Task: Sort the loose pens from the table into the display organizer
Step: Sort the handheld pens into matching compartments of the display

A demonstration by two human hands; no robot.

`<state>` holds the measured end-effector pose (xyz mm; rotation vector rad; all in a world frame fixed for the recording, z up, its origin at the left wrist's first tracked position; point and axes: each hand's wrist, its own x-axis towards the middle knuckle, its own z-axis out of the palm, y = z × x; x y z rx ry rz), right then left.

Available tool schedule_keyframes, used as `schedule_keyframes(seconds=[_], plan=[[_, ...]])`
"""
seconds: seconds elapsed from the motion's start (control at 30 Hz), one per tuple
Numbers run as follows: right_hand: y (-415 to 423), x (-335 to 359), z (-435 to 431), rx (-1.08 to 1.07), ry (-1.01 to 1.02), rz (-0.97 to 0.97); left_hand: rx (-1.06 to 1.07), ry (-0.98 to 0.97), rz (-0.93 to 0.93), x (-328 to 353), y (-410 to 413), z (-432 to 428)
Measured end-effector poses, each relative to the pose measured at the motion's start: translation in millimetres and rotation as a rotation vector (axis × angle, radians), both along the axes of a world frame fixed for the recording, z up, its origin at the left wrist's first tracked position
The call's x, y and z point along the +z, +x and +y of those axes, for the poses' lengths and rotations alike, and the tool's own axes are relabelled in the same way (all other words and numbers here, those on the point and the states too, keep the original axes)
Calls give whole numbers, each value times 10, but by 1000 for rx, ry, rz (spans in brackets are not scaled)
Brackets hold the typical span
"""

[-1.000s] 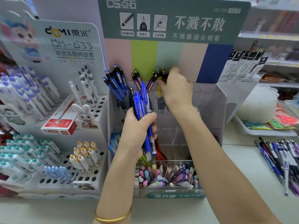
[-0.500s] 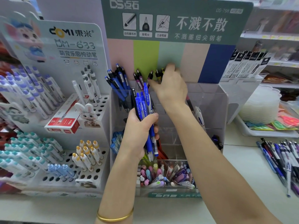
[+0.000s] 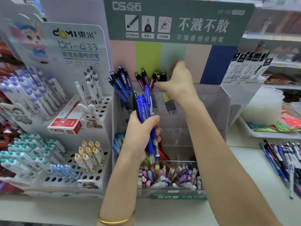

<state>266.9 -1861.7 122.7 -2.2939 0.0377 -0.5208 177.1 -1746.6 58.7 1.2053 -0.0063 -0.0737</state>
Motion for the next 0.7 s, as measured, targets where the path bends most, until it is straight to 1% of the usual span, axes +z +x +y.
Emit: schedule_keyframes(seconds=[0.13,0.23,0.33,0.4,0.47,0.57,0.6,0.7], plan=[[-17,-100,-8,-47,-117,-56,-39,-22,-2,-22,-11,-4],[-9,-208,24,-44,-170,-74,-116,-102,5,-45,-29,1],[-165,-232,-47,-26,-120,-205,-199,-223,5,-86,-38,-2],[-353,-227,-91,22,-17,-261,-262,-336,-2,-107,-49,-18],[-541,-239,-133,100,137,-161,-307,-392,-13,-126,-69,-45],[-747,-297,-211,236,380,159,-344,-357,-27,-157,-114,-100],[-793,-324,-239,267,441,238,-353,-345,-27,-174,-131,-120],[-875,-425,-310,308,518,322,-374,-318,-1,-229,-173,-170]])
